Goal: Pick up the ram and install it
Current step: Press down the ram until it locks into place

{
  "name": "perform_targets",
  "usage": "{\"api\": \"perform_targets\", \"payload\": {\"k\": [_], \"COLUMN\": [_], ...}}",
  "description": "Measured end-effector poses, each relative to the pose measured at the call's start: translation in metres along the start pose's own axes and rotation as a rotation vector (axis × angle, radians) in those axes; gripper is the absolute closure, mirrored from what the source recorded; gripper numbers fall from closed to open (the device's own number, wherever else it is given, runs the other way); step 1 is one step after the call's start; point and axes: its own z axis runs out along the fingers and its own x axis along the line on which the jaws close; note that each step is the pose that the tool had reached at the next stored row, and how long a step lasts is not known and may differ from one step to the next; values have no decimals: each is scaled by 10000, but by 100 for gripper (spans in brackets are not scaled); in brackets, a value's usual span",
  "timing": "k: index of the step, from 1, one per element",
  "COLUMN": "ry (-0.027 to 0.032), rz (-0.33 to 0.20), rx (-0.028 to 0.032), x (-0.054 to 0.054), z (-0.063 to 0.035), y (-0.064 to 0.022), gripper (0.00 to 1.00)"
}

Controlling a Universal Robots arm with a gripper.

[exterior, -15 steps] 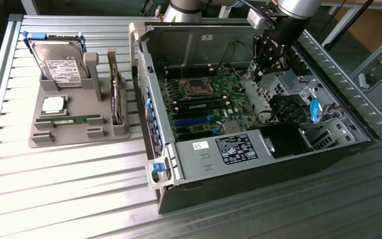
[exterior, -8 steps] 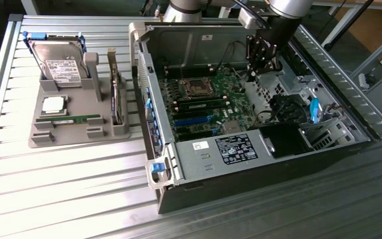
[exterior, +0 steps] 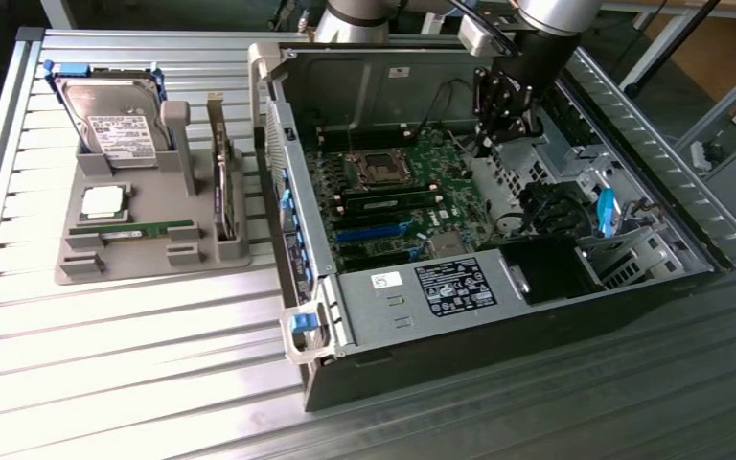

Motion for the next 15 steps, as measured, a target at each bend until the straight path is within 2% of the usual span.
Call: {"api": "perform_targets", "payload": {"k": [5,15], "ry": [-1,-1], "rz": [0,0], "rx": [0,0], "x": [-1,-2], "z": [4,20], "y": [63,286], "gripper": [91,91]}}
